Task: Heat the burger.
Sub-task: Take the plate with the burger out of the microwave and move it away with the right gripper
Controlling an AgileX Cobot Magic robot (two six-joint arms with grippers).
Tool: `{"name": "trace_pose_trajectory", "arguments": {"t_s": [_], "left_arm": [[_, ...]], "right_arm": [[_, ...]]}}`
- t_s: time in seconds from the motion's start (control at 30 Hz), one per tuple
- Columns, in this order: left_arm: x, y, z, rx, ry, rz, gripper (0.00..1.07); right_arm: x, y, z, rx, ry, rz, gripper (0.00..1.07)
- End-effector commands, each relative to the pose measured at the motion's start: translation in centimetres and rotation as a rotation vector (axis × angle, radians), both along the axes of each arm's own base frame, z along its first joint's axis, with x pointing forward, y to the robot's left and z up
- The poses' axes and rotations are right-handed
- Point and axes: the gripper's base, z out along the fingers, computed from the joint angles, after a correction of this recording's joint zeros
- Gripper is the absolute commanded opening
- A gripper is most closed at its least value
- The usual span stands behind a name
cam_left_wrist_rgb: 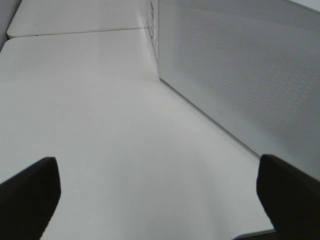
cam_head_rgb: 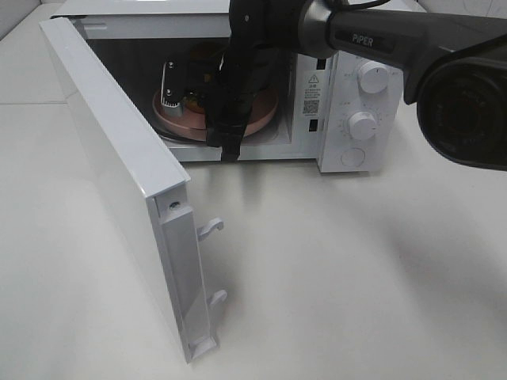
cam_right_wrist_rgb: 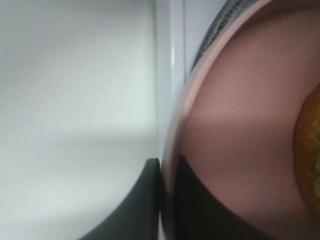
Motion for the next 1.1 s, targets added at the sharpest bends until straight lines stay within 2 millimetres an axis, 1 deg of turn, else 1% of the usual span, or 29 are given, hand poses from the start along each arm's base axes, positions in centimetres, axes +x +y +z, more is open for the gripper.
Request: {"name": "trace_pose_trajectory", "arguments": {"t_s": [0.03, 0.1, 0.33, 0.37, 0.43, 0.47, 0.5, 0.53, 0.8, 0.83, 1.07, 1.1], "left_arm": [[-0.2, 0.0, 0.0, -0.012, -0.026, -0.003, 1.02], [-0.2, 0.0, 0.0, -0.012, -0.026, -0.003, 1.02], [-0.2, 0.0, 0.0, -0.012, -0.026, -0.003, 1.02], [-0.2, 0.0, 0.0, -0.012, -0.026, -0.003, 1.02], [-0.2, 0.0, 0.0, -0.012, -0.026, -0.003, 1.02], [-0.2, 0.0, 0.0, -0.012, -0.026, -0.003, 1.02], [-0.2, 0.0, 0.0, -0.012, -0.026, -0.003, 1.02], [-0.2, 0.0, 0.0, -0.012, -0.026, -0.003, 1.02], [-0.2, 0.0, 0.0, -0.012, -0.026, -0.003, 1.02], [-0.2, 0.0, 0.0, -0.012, -0.026, -0.003, 1.02], [-0.2, 0.0, 0.0, -0.012, -0.026, -0.003, 1.02], [-0.2, 0.0, 0.0, -0.012, -0.026, -0.003, 1.02]], "right_arm": [[-1.2, -0.6, -1.5, -0.080, 0.139, 0.018, 0.00], [-1.4, -0.7, -1.0, -0.083, 0.156, 0.027, 0.00], [-2.1, -0.8, -0.5, -0.092, 0.205, 0.065, 0.00], [-2.3, -1.0, 0.0, -0.100, 0.218, 0.077, 0.00], [-2.4, -1.0, 0.2, -0.102, 0.221, 0.079, 0.00], [-2.6, -1.1, 0.7, -0.104, 0.225, 0.081, 0.00], [-2.6, -1.1, 0.7, -0.104, 0.225, 0.081, 0.00], [-2.9, -1.3, 1.3, -0.102, 0.224, 0.081, 0.00], [-4.1, -2.1, 2.1, -0.103, 0.218, 0.126, 0.00], [-4.3, -2.3, 2.5, -0.095, 0.209, 0.122, 0.00], [-5.1, -2.9, 3.0, -0.097, 0.199, 0.139, 0.00], [-5.4, -3.0, 3.3, -0.095, 0.195, 0.142, 0.00]]}}
